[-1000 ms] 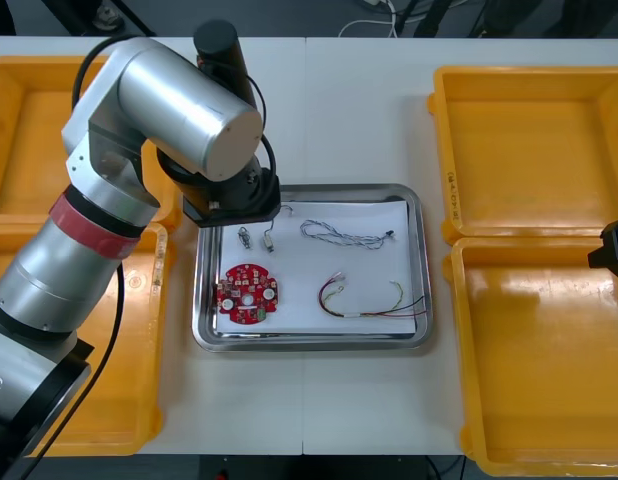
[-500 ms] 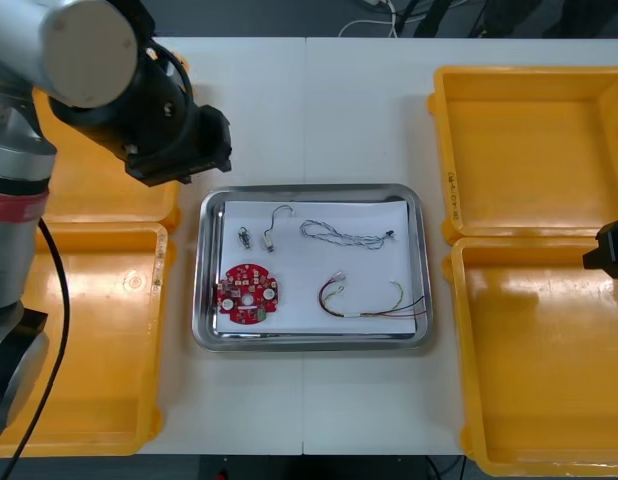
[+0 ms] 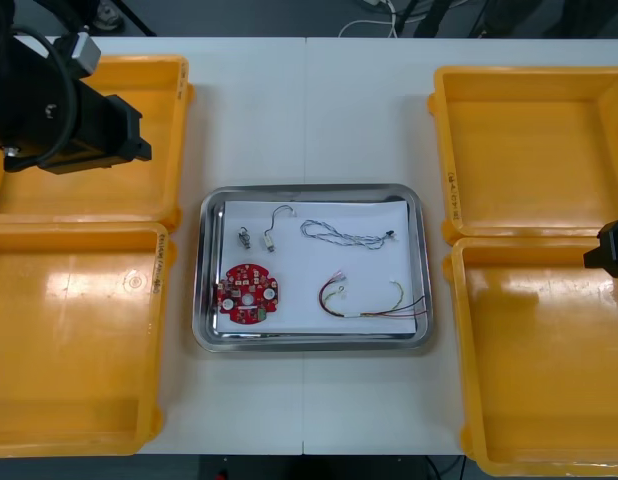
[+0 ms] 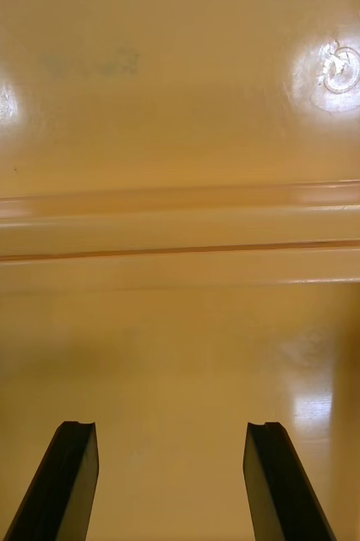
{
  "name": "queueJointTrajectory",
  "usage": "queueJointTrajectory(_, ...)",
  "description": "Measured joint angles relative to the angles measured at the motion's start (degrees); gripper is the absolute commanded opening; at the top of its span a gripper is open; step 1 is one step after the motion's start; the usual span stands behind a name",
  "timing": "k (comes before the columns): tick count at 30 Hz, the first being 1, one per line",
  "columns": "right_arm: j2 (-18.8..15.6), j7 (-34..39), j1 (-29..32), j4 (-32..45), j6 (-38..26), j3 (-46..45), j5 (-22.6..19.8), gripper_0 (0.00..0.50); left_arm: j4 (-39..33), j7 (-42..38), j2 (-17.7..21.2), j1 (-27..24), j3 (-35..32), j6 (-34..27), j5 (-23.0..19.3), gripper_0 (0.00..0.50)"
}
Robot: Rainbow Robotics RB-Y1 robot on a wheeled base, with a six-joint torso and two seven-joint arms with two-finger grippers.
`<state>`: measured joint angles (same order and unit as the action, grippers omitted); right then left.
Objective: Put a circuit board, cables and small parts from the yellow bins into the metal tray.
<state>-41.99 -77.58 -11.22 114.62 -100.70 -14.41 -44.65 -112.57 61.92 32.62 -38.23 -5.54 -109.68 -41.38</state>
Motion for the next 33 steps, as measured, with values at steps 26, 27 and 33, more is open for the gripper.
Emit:
queueJointTrajectory(26,0.1,0.2,0.1,0.0,0.0,0.0,0.0,0.5,-4.8,17.9,4.1,15.5,-11.9,0.0,2.5,0.5)
queueJointTrajectory(27,0.1,0.2,0.1,0.0,0.0,0.0,0.0,0.5,-5.0,17.9,4.1,16.0,-12.1,0.0,2.5,0.5)
queueJointTrajectory(33,0.1,0.2,0.1,0.0,0.0,0.0,0.1,0.5,-5.7,17.9,4.1,19.3,-12.4,0.0,2.5,0.5)
